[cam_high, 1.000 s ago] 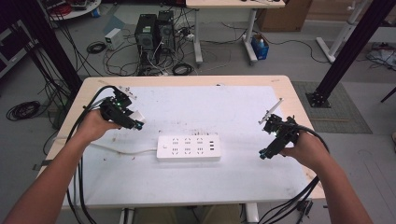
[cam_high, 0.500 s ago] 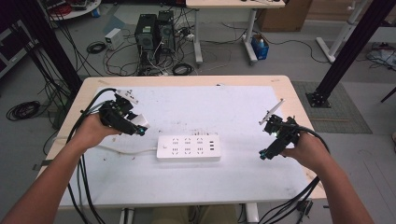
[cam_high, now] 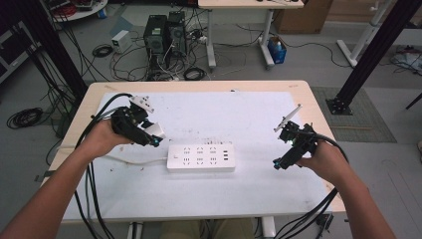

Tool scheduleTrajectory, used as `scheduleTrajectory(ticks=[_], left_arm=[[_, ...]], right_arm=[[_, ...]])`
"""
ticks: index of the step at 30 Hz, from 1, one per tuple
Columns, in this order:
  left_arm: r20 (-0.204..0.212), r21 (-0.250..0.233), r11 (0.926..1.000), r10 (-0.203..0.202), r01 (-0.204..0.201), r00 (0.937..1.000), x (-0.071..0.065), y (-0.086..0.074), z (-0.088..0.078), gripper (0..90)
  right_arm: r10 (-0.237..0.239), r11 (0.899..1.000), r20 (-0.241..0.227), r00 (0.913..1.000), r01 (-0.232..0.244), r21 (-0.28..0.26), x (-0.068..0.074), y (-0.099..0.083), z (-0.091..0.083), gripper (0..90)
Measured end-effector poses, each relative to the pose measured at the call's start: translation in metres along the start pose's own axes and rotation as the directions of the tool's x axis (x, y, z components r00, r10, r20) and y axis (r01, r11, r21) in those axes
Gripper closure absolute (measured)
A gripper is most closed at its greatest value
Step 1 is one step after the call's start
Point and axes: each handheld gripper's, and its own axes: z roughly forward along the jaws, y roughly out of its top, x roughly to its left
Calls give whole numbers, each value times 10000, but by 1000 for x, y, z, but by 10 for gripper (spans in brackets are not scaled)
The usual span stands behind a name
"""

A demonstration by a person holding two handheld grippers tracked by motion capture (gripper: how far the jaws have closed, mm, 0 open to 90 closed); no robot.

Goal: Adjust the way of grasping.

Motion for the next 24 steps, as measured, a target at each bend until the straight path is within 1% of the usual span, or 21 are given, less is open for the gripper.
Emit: scheduleTrajectory(ticks=[2,4,6,7,8,9,10,11,12,13,14,15,16,18,19,21,23,24], left_arm=[[155,32,9997,235,-235,9996,-4,5,2,426],[210,19,9996,296,-297,9993,-6,7,3,425],[274,-1,9990,444,-444,9986,-7,9,3,425],[322,-58,9988,492,-490,9983,-7,11,4,425],[348,-31,9981,621,-620,9975,-8,12,4,425],[348,-31,9981,621,-620,9975,-8,12,4,426],[467,-89,9971,762,-758,9960,-10,14,5,426],[537,-22,9952,977,-977,9938,-12,15,5,425],[589,-53,9951,992,-991,9933,-14,16,7,426],[631,-37,9941,1088,-1088,9921,-15,17,8,426],[691,32,9924,1225,-1230,9901,-16,19,9,426],[748,-9,9924,1226,-1228,9896,-17,20,11,426],[807,2,9921,1254,-1258,9888,-18,21,12,426],[902,82,9913,1304,-1317,9873,-18,24,15,426],[932,146,9907,1332,-1351,9867,-19,25,16,425],[1038,127,9907,1333,-1354,9856,-21,27,19,425],[1168,89,9889,1463,-1484,9823,-22,30,22,426],[1205,81,9868,1597,-1618,9798,-23,31,23,426]], right_arm=[[111,9999,59,9999,-110,-95,0,-1,0,16],[99,9999,96,9999,-98,-131,-1,-2,-1,15],[301,9990,96,9995,-298,-330,-1,-4,-3,16],[301,9990,96,9995,-298,-330,-1,-4,-3,16],[386,9984,110,9992,-382,-416,-2,-4,-4,15],[386,9984,110,9992,-382,-416,-2,-4,-4,15],[496,9976,108,9987,-490,-482,-2,-5,-4,15],[670,9954,154,9976,-658,-699,-2,-5,-5,15],[847,9930,100,9964,-835,-833,0,-5,-5,15],[974,9908,-11,9952,-971,-943,2,-4,-5,16],[974,9908,-11,9952,-971,-943,2,-4,-5,16],[1060,9887,-75,9943,-1062,-1056,4,-2,-4,15],[1060,9887,-75,9943,-1062,-1056,4,-2,-4,15],[1359,9856,-223,9905,-1375,-985,5,0,-3,16],[1437,9845,-291,9892,-1459,-973,6,0,-3,16],[1514,9832,-368,9878,-1543,-970,8,2,-3,16],[1672,9796,-431,9850,-1709,-1055,10,3,-4,16],[1790,9766,-540,9824,-1841,-1113,10,3,-4,16]])
